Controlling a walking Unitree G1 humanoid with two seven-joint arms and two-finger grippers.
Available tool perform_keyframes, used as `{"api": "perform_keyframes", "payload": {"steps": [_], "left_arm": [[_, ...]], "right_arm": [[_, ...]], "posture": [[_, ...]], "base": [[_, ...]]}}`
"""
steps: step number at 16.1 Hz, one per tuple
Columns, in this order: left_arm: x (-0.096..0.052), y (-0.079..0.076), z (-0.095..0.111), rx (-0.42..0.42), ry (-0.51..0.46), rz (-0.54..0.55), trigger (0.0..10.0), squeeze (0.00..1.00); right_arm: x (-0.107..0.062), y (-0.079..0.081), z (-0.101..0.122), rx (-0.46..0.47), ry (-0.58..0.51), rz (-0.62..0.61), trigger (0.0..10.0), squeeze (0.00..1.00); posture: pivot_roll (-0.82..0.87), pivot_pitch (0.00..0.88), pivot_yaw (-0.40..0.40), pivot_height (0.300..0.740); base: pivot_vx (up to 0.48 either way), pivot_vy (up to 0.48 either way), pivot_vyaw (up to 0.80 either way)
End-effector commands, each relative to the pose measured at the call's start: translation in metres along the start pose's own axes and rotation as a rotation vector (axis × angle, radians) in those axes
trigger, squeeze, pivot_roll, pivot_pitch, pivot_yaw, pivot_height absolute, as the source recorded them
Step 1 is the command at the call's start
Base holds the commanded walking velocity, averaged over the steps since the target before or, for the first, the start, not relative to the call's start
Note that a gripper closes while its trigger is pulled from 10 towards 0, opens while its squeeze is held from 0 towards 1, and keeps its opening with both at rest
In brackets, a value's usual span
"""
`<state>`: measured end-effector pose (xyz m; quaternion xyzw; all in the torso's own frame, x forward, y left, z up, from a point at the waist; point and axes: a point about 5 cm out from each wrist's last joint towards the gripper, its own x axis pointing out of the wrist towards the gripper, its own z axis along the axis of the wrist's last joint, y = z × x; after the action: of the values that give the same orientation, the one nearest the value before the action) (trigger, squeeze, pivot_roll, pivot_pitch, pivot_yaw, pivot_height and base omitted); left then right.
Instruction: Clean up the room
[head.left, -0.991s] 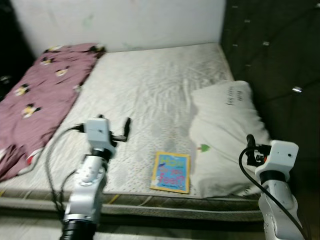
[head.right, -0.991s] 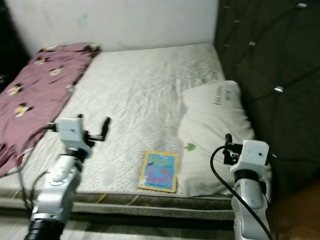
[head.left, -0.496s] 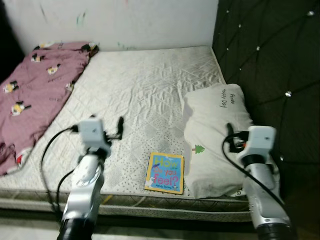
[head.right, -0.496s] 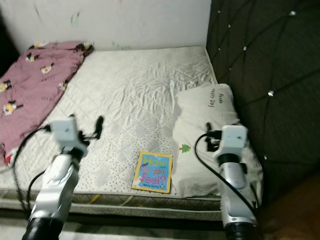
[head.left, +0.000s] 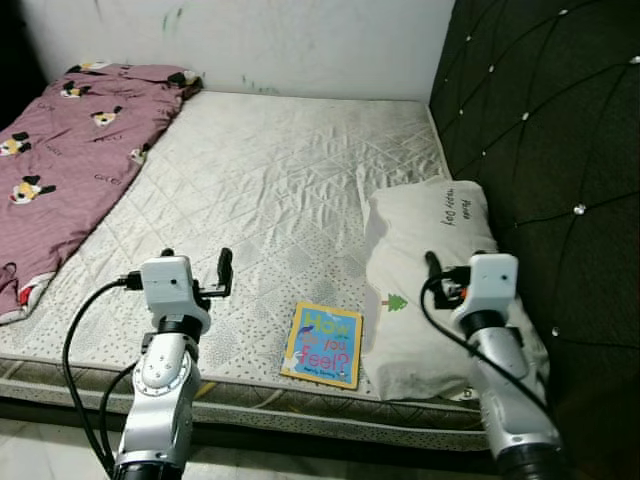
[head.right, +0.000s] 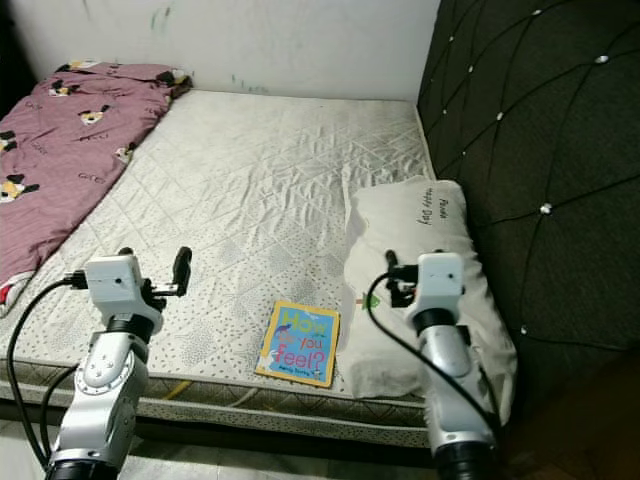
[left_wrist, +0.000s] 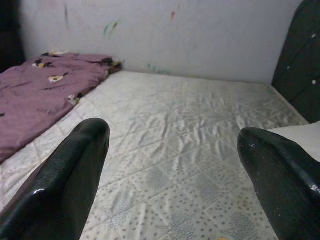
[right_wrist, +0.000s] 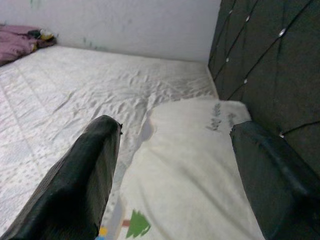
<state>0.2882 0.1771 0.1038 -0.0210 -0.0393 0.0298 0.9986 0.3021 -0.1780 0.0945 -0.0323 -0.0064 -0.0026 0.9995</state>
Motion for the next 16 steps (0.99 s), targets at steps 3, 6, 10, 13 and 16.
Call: {"api": "perform_keyframes", "payload": {"steps": [3,6,10,13,16], "left_arm": [[0.002,0.000,-0.005,-0.010,0.026,0.014,10.0,0.00],[0.000,-0.002,-0.005,-0.009,0.029,0.008,10.0,0.00],[-0.010,0.002,-0.010,0.004,0.048,0.021,10.0,0.00],[-0.014,0.010,-0.010,0.003,0.053,0.115,10.0,0.00],[-0.017,0.010,-0.008,-0.003,0.054,0.093,10.0,0.00]], "right_arm": [[-0.005,-0.003,-0.004,0.003,-0.001,-0.025,10.0,0.00],[-0.007,0.000,-0.010,0.002,0.012,-0.017,10.0,0.00],[-0.004,0.008,-0.007,0.000,-0.002,0.007,10.0,0.00],[-0.004,0.015,-0.008,0.022,-0.001,0.002,10.0,0.00],[-0.001,0.026,-0.007,0.038,0.000,0.031,10.0,0.00]], "posture": [[-0.02,0.031,0.010,0.740],[0.00,0.041,0.017,0.740],[0.03,0.041,0.002,0.740],[0.07,0.045,0.000,0.740],[0.06,0.063,0.006,0.740]], "base": [[0.000,0.000,0.00],[0.000,0.000,0.00],[0.000,0.000,0.00],[0.000,0.000,0.00],[0.000,0.000,0.00]]}}
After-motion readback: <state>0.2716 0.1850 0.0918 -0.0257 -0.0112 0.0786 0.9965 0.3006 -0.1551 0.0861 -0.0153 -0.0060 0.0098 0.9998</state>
